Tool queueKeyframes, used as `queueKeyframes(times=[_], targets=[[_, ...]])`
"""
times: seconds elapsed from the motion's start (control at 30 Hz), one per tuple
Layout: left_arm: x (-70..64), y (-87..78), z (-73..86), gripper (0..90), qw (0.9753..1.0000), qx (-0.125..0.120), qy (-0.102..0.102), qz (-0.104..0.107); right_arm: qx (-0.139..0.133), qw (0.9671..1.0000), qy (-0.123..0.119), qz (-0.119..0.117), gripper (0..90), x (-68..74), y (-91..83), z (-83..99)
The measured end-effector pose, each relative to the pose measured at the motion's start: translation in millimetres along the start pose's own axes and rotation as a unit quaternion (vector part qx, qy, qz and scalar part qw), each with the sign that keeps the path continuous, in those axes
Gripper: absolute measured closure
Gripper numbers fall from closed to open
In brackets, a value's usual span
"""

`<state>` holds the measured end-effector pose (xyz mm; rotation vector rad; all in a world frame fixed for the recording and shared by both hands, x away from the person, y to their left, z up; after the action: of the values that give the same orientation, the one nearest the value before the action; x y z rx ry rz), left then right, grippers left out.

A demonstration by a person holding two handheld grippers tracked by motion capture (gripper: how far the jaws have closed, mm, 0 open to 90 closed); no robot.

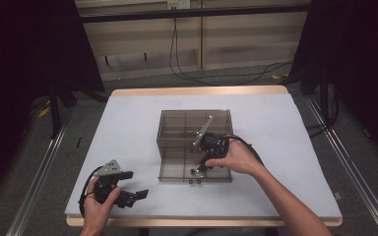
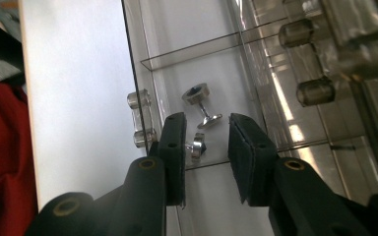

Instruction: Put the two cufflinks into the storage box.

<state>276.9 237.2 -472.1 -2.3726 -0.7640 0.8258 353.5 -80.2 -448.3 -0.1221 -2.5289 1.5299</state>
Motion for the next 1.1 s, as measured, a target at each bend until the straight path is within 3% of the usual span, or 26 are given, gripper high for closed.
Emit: queueKeyframes(times=[0.33, 0.4, 0.53, 0.67, 0.83, 1.1], targets=[[-3.1, -5.1, 2.7, 3.6, 1.0000, -0.005, 0.007, 0.005, -0.063, 0.9979, 0.011, 0.006, 62.7, 4.4, -8.5, 3.5], [-3.2, -5.7, 2.6, 3.6, 0.9999, -0.008, 0.007, 0.004, -0.080, 0.9965, 0.020, 0.008, 60.0, 5.5, -11.9, 4.2], [-1.7, -5.2, 2.6, 3.6, 1.0000, -0.008, 0.004, 0.003, -0.133, 0.9903, 0.038, 0.010, 55.9, 2.7, -19.3, 11.9], [-1.5, -4.6, 2.5, 3.6, 1.0000, -0.008, 0.003, 0.003, -0.139, 0.9892, 0.039, 0.026, 48.9, 5.9, -24.6, 19.1], [-2.8, -5.4, 2.4, 3.6, 1.0000, -0.006, 0.007, -0.001, -0.161, 0.9854, 0.053, 0.020, 46.8, 10.6, -31.1, 30.7], [-2.3, -4.7, 2.4, 3.6, 0.9999, -0.010, 0.003, 0.001, -0.172, 0.9820, 0.066, 0.040, 42.9, 15.7, -40.6, 52.4]])
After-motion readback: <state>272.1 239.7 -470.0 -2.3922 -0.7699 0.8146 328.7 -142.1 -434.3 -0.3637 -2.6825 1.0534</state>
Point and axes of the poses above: each handheld gripper's, and its own axes: y roughly forward along the jaws, z roughly out of its underside, x roughly to its left, the point moved 2 cm from there along y, roughly forward along the jaws, and after that the axes turned 12 degrees about -y, right-handed, at the moved point
